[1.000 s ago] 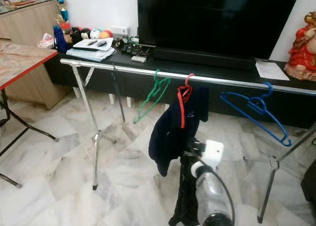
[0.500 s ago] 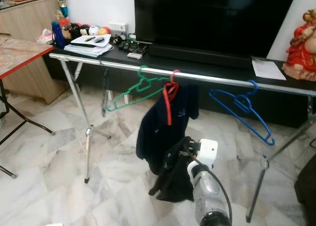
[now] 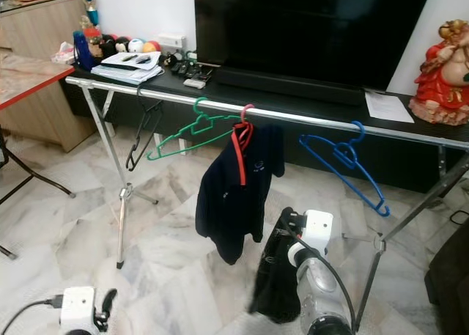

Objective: Hang hanger

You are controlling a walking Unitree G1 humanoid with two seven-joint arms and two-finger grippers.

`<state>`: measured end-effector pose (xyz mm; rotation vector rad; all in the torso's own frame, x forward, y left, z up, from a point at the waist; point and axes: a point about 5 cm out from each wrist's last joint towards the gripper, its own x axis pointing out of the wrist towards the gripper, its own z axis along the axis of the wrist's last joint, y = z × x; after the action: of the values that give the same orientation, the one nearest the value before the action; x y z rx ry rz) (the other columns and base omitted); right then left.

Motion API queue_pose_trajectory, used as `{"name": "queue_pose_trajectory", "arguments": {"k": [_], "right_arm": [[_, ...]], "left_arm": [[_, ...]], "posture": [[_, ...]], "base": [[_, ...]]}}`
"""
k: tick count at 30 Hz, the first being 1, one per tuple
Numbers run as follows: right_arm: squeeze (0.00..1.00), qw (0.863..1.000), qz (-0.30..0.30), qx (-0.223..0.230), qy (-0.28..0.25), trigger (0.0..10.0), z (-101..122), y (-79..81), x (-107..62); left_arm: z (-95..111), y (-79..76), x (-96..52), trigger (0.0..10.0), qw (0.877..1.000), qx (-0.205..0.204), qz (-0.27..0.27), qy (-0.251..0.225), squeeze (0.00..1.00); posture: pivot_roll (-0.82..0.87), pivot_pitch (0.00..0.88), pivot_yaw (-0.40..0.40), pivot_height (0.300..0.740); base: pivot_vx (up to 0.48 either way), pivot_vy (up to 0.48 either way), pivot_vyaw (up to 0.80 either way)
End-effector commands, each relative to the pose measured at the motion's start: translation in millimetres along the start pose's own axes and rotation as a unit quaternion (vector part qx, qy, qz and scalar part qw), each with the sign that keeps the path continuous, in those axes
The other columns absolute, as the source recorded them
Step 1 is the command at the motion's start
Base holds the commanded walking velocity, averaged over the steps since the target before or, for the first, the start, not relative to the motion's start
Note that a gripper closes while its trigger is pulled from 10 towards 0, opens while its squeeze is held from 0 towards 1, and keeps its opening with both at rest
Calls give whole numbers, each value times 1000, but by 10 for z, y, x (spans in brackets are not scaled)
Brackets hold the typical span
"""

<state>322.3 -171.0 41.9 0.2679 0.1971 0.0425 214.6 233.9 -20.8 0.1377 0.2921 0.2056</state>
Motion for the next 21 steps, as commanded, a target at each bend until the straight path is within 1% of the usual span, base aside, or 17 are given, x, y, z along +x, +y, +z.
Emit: {"name": "queue_pose_trajectory", "arguments": {"k": [1,4,6,9,15,21], "right_arm": [[0,1000,8,-6,-8,10000,70,25,39],[0,1000,8,-5,-4,10000,49,36,36],[0,1000,5,-2,-1,10000,34,37,33],[0,1000,4,-2,0,10000,26,36,30],[0,1000,1,-2,0,10000,28,7,23],[0,1000,1,-1,-1,10000,31,16,27]], "left_arm": [[15,-14,-24,10000,1000,1,-7,-12,0],[104,-2,1,10000,999,-4,-3,-36,0],[300,-18,76,10000,997,-12,0,-77,0],[393,-31,111,10000,995,-14,-1,-94,0],[511,-57,143,10000,993,-12,-7,-115,0],[553,-76,141,10000,992,-11,-15,-122,0]], "posture": [[28,0,-59,740],[31,0,-59,740],[35,24,-63,740],[31,36,-60,740],[29,49,-61,740],[30,55,-63,740]], "base": [[0,0,0],[0,0,0],[0,0,0],[80,0,0],[253,0,0],[266,0,0]]}}
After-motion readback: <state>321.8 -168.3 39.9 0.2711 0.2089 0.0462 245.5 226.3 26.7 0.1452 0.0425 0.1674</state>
